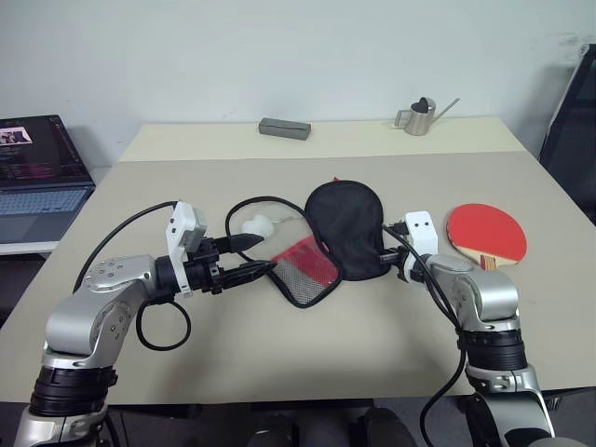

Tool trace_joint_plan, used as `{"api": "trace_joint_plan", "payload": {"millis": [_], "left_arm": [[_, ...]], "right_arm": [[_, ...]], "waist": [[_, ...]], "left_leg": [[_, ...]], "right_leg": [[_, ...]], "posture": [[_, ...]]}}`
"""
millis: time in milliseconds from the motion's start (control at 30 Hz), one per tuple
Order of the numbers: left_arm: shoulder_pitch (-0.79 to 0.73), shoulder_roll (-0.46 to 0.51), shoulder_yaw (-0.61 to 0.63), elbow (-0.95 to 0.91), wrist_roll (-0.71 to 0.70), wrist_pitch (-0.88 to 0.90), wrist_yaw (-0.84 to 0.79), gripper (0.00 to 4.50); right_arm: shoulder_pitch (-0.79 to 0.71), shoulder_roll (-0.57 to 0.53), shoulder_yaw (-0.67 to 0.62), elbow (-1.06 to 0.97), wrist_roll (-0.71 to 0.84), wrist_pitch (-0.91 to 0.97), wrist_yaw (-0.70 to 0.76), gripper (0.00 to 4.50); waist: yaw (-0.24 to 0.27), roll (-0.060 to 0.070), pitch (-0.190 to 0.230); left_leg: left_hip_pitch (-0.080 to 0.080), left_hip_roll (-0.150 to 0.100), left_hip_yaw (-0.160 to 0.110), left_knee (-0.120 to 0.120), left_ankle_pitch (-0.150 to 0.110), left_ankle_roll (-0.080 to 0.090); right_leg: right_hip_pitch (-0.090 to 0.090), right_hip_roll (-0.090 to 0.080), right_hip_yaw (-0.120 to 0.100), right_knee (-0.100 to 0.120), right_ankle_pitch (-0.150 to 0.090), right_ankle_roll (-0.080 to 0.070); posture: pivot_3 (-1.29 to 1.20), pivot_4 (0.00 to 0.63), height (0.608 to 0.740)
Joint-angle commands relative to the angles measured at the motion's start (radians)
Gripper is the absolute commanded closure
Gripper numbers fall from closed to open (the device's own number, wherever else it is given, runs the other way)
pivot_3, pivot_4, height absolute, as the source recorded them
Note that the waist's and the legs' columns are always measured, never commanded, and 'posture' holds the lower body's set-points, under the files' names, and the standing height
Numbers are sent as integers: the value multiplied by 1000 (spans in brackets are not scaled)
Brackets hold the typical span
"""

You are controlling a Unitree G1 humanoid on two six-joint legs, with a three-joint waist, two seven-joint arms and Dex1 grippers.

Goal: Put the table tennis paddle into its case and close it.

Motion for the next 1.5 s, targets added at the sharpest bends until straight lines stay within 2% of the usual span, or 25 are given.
{"api": "trace_joint_plan", "payload": {"millis": [33,100,200,533,633,767,900,933,1033,1200,1500], "left_arm": [[-15,13,5,-24,-4,-17,-4,1133],[-15,13,4,-23,-2,-19,-5,1133],[-16,11,1,-21,0,-22,-6,1133],[-16,3,-10,-21,1,-27,0,1133],[-17,-11,-20,-24,0,-28,6,1133],[-6,-40,-34,-53,-7,-26,24,1133],[-17,-50,-70,-57,17,-42,21,1133],[-24,-48,-82,-54,24,-49,15,1133],[-78,-51,-131,-21,65,-87,-4,1133],[-191,-64,-249,41,203,-191,-22,1133],[-332,-149,-318,117,209,-233,-105,1133]], "right_arm": [[-18,18,-2,-49,28,17,1,4469],[-16,31,-8,-58,33,27,-6,4469],[-13,34,-12,-61,24,15,-21,3783],[-4,-40,-33,-99,20,-22,-17,335],[-19,-66,-107,-140,66,-23,12,335],[-26,-143,-125,-166,67,-97,52,335],[-16,-175,-203,-166,80,-92,29,335],[-2,-179,-212,-170,73,-94,17,160],[72,-184,-236,-199,33,-103,-41,160],[190,-124,-284,-283,19,-116,-127,160],[373,-64,-338,-405,-12,-142,-206,160]], "waist": [[0,0,0],[0,0,0],[0,0,0],[1,0,0],[3,0,0],[6,0,0],[7,0,0],[7,0,0],[15,0,0],[26,0,0],[22,0,0]], "left_leg": [[0,0,0,0,0,0],[0,0,0,0,0,0],[0,0,0,0,0,0],[0,0,0,0,0,0],[0,0,0,0,0,0],[0,0,0,0,0,0],[0,0,0,0,0,0],[0,0,0,0,0,0],[-1,0,0,0,0,0],[-1,0,1,0,0,0],[-1,0,1,0,0,0]], "right_leg": [[0,0,0,0,0,0],[0,0,0,0,0,0],[0,0,0,0,0,0],[0,0,0,0,0,0],[0,0,0,0,0,0],[0,0,0,-1,0,0],[1,0,-1,-1,0,0],[1,0,-1,-1,0,0],[1,0,-1,-1,0,0],[1,0,-1,-1,0,0],[1,0,-1,-1,0,0]], "posture": [[0,150,740],[0,150,740],[0,150,740],[0,150,740],[0,150,740],[0,150,740],[0,150,740],[0,150,740],[0,150,740],[0,150,740],[0,150,740]]}}
